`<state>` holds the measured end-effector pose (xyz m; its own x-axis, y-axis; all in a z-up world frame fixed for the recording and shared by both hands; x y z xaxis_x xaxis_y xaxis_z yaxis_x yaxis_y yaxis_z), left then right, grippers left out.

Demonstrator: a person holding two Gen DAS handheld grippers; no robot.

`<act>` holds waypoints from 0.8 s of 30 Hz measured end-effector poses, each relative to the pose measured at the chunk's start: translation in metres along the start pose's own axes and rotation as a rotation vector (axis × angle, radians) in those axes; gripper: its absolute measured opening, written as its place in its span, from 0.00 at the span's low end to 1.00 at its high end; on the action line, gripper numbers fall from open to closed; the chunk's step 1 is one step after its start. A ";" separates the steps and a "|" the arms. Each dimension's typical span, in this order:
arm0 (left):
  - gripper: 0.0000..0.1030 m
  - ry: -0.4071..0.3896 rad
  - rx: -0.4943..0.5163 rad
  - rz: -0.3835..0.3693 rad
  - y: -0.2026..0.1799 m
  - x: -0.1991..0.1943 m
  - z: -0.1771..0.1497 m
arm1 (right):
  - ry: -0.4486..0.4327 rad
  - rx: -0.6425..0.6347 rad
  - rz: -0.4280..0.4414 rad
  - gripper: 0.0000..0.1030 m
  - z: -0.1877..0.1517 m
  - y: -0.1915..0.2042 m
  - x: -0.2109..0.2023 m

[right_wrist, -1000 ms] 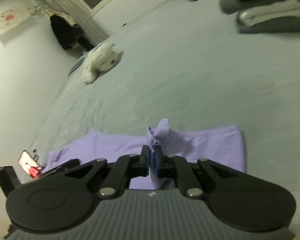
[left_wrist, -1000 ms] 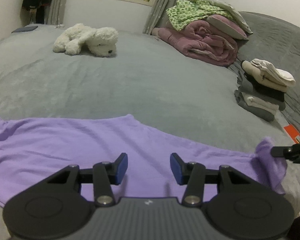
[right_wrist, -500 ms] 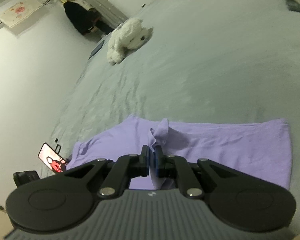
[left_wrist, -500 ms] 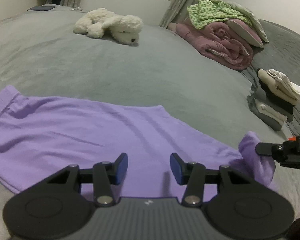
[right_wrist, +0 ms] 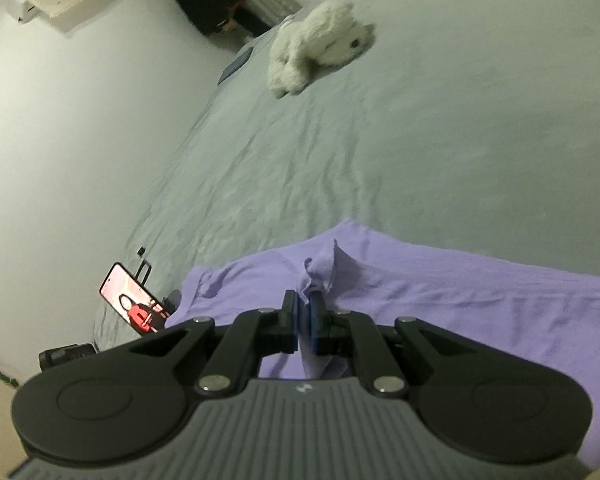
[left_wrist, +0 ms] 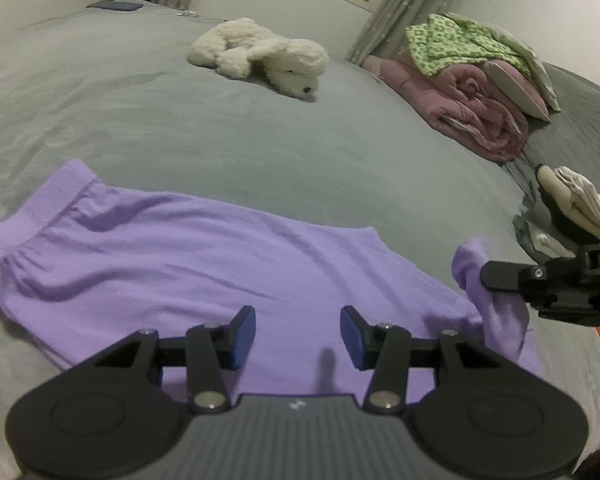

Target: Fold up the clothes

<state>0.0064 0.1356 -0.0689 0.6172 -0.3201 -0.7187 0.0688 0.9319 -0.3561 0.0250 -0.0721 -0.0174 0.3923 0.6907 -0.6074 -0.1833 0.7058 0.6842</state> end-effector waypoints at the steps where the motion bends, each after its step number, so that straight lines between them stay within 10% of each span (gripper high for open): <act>1: 0.47 -0.002 -0.010 0.007 0.004 -0.001 0.001 | 0.007 -0.001 0.009 0.08 0.000 0.004 0.005; 24: 0.44 -0.073 -0.180 0.075 0.079 -0.040 -0.002 | 0.144 -0.107 0.080 0.03 -0.002 0.072 0.116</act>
<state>-0.0141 0.2220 -0.0693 0.6713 -0.2313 -0.7042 -0.1171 0.9050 -0.4089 0.0555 0.0594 -0.0394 0.2408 0.7552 -0.6097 -0.3067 0.6552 0.6904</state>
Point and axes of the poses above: each gripper's, at about its wrist camera, not at the fingertips, and x roughly the way its jaws point, y to its left, z to its top, the point moved 8 cm from there along x, roughly the way its jaws point, and after that the axes turned 6 degrees about y, right-handed, at the moved point
